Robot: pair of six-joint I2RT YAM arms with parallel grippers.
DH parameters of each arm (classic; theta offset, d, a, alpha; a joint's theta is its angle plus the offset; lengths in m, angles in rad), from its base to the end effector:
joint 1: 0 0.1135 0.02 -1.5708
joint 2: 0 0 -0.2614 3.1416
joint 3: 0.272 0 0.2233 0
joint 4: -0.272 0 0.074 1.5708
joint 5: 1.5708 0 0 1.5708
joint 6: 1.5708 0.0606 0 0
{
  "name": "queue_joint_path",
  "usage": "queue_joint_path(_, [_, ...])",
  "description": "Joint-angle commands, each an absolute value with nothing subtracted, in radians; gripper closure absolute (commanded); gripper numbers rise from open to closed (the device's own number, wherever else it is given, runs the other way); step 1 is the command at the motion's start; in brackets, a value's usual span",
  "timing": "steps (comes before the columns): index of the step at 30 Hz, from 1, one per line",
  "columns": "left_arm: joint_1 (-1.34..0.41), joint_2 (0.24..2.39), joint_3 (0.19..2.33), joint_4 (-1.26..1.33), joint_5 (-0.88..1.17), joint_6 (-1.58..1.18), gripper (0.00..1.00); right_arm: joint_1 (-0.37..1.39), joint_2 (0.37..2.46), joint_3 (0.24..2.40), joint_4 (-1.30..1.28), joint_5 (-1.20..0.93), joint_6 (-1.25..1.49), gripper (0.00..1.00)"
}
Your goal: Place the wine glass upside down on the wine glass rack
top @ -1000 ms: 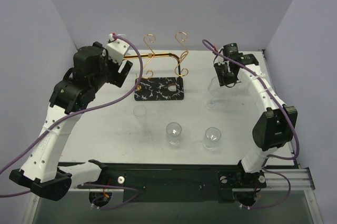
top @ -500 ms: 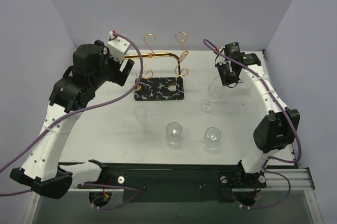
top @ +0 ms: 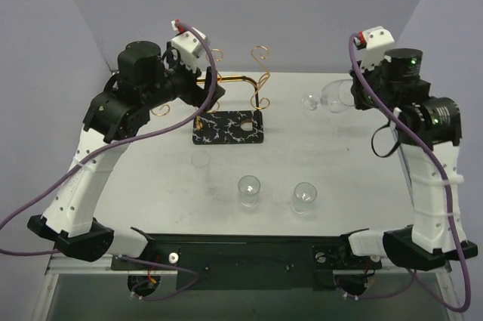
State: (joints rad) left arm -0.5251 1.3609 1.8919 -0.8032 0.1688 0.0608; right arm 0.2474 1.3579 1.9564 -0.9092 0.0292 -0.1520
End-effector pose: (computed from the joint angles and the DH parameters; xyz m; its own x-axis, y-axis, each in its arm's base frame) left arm 0.2107 -0.1339 0.4939 -0.1937 0.1814 -0.9641 0.6472 0.7622 0.0134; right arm 0.2300 0.0563 0.4986 -0.2600 -0.2218 -0.9398 -0.2602 0.9534 -0.1530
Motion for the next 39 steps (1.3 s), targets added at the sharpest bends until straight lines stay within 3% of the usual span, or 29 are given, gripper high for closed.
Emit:
queue_joint_path(1, [-0.606,1.440,1.973,-0.756,0.267,-0.035,0.09,0.265,1.258,2.022,-0.948,-0.049,-0.175,1.00])
queue_joint_path(10, [-0.690,1.607,2.026,-0.684,0.431,-0.181,0.09,0.267,1.146,2.066,-0.908,-0.225,-0.172,1.00])
queue_joint_path(24, [-0.833,1.747,2.103,-0.675,0.497,-0.202,0.10,0.264,1.091,2.011,-0.896,-0.275,-0.155,1.00])
queue_joint_path(39, [-0.862,1.807,2.131,-0.681,0.491,-0.206,0.46,0.249,1.055,1.970,-0.879,-0.288,-0.146,1.00])
